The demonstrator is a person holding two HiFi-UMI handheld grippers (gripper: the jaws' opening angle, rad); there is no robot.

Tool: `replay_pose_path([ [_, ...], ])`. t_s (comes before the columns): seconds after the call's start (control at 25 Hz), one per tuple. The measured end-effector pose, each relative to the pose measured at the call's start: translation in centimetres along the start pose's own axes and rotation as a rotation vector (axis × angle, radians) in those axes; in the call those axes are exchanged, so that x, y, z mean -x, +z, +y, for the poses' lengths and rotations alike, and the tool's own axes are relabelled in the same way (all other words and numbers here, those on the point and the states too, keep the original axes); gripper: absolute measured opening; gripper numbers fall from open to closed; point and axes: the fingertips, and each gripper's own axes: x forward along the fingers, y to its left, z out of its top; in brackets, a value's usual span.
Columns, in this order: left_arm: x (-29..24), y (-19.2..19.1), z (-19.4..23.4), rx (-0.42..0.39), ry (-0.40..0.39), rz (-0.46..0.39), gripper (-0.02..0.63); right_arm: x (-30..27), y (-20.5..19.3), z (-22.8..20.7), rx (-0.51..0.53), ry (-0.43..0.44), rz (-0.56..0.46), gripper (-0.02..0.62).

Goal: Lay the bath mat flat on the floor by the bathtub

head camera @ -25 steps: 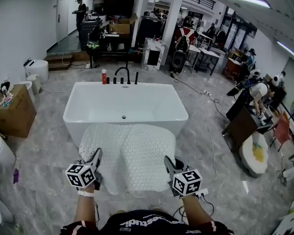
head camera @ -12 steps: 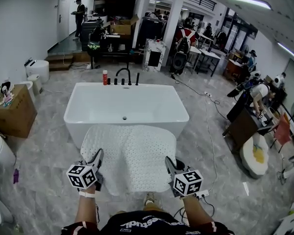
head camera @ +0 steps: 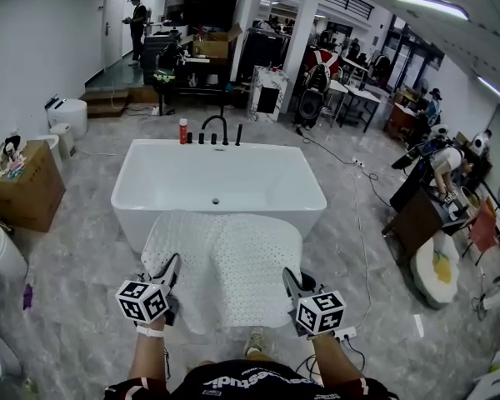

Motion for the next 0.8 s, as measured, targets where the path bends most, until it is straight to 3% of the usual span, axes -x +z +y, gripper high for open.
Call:
replay_pose_path([
  [0.4, -3.0, 0.7, 1.3, -0.003, 0.013, 0.016, 0.026, -2.3, 0.4, -2.8, -0.024, -0.015, 0.007, 0.049],
  [0.8, -7.9, 2.2, 1.0, -0.041, 0.019, 0.007, 0.026, -4.7, 2.0, -8.6, -0.042, -0.025, -0.027, 0.049],
])
